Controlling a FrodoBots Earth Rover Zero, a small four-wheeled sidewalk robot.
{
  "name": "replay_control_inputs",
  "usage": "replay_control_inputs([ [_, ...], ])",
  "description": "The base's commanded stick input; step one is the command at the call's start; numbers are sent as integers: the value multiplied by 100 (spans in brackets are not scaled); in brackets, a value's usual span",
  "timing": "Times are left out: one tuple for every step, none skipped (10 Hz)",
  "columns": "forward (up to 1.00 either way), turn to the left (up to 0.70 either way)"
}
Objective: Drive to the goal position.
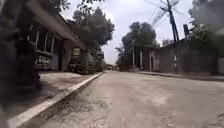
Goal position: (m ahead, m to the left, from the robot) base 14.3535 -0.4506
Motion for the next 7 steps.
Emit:
replay_control_inputs([
  [70, 0],
  [70, 0],
  [70, 0],
  [70, 0],
  [70, 0],
  [70, 0],
  [70, 0],
])
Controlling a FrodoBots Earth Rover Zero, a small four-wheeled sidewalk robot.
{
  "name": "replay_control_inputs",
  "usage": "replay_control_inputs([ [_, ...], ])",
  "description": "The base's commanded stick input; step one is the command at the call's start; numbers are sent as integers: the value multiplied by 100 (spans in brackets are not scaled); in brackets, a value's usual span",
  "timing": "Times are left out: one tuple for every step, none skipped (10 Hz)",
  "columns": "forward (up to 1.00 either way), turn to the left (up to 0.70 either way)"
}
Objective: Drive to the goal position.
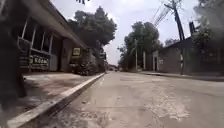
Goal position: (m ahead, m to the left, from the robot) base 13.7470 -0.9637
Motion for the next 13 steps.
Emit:
replay_control_inputs([
  [70, 0],
  [70, 0],
  [70, 0],
  [70, 0],
  [70, 0],
  [70, 0],
  [70, 0],
  [70, 0],
  [70, 0],
  [70, 0],
  [70, 0],
  [70, 0],
  [70, 0],
])
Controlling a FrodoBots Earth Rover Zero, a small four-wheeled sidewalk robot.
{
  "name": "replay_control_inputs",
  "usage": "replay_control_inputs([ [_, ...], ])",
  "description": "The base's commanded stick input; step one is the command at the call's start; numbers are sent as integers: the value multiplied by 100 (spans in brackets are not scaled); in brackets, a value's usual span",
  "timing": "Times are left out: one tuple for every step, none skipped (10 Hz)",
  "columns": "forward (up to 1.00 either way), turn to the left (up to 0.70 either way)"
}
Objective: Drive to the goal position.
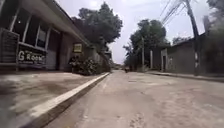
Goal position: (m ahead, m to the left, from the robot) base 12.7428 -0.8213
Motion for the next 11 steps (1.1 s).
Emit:
replay_control_inputs([
  [70, 0],
  [70, 0],
  [70, 0],
  [70, 0],
  [70, 0],
  [70, -4],
  [70, -34],
  [70, -35],
  [70, -35],
  [70, -24],
  [70, 0],
])
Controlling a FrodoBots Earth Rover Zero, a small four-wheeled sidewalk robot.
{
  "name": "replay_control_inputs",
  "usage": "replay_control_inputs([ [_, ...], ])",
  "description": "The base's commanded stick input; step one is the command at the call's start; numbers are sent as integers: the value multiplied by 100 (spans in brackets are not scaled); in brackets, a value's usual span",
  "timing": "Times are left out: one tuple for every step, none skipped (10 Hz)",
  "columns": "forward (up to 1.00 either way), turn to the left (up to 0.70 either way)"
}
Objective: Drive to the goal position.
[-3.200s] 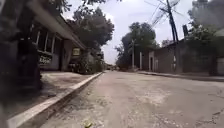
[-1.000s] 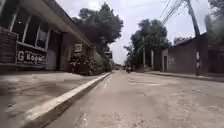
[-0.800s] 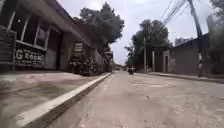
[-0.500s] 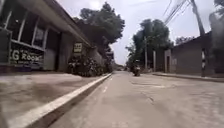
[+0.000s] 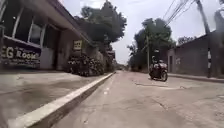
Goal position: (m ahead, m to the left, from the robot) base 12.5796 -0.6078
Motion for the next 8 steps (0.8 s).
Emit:
replay_control_inputs([
  [70, 0],
  [70, 0],
  [70, -1],
  [70, -13],
  [70, -31],
  [70, -35],
  [70, -1],
  [70, 0],
])
